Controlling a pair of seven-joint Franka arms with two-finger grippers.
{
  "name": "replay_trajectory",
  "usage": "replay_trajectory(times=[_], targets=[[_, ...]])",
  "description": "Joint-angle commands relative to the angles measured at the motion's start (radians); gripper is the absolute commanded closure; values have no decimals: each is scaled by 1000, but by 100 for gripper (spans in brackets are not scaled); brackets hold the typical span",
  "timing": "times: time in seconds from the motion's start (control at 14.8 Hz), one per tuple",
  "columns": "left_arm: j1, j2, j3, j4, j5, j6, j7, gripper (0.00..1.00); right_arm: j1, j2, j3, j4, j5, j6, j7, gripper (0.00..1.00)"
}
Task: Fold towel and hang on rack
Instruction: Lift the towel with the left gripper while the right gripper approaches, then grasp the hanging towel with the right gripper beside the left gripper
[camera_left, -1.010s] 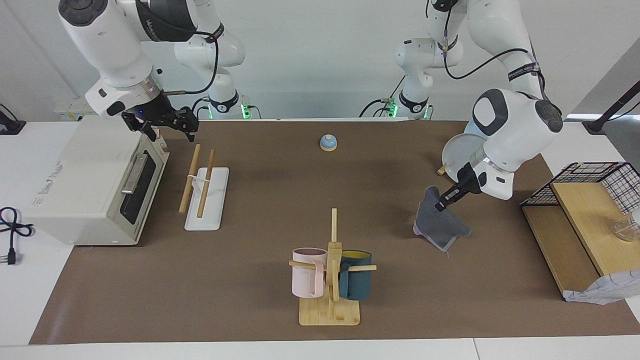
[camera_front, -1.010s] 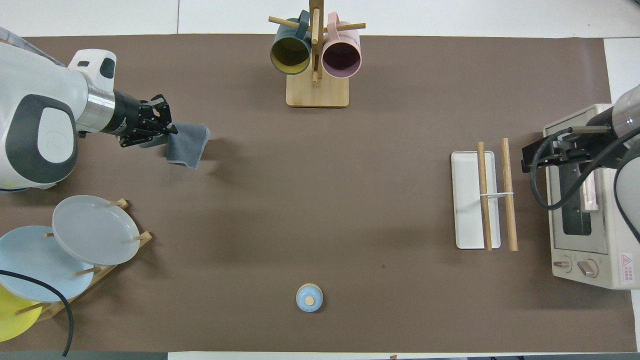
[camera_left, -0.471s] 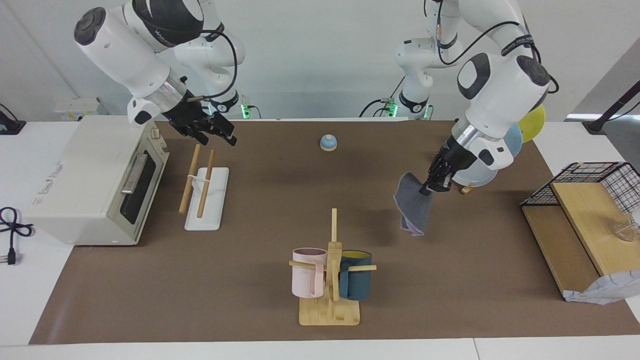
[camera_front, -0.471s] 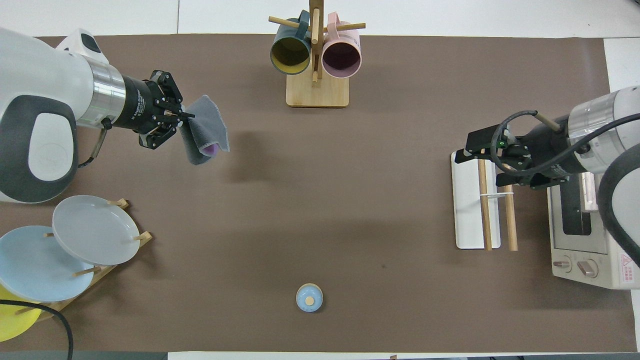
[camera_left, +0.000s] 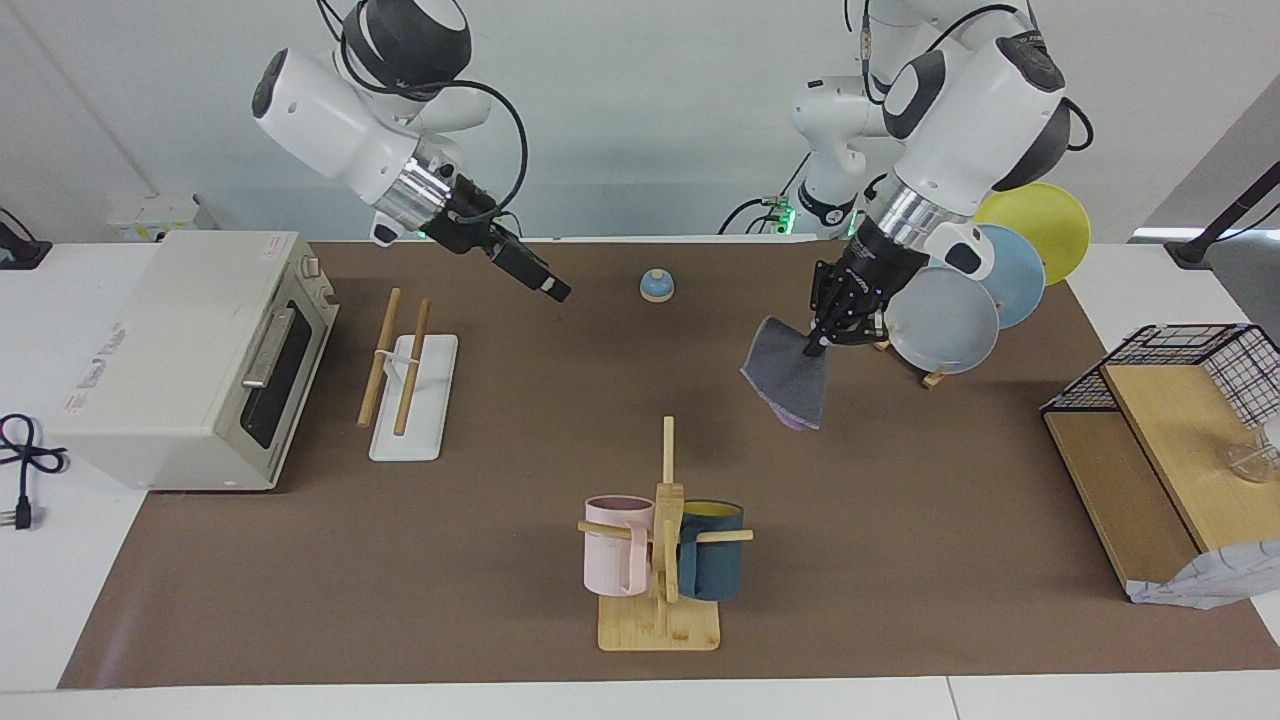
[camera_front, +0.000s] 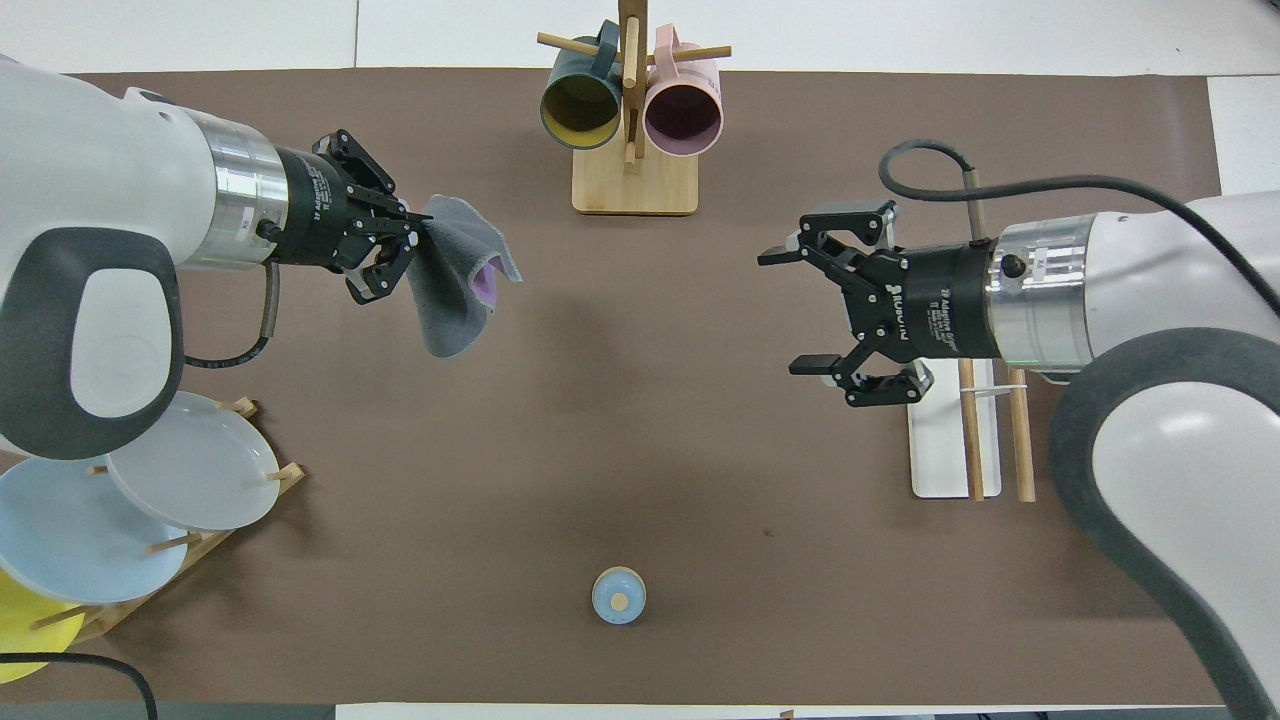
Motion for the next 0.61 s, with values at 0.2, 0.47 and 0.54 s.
replay_trajectory(times=[0.2,0.47,0.54], targets=[[-45,-19,-64,-22,-9,74,-393,100,151,41,1,-59,174,240,161,0],[-62,-27,-64,-37,-9,91,-442,100,234,81,1,-54,215,363,169,0],[-66,-27,-62,-37,-8,91,-456,100,240,83,1,-54,223,372,175,0]])
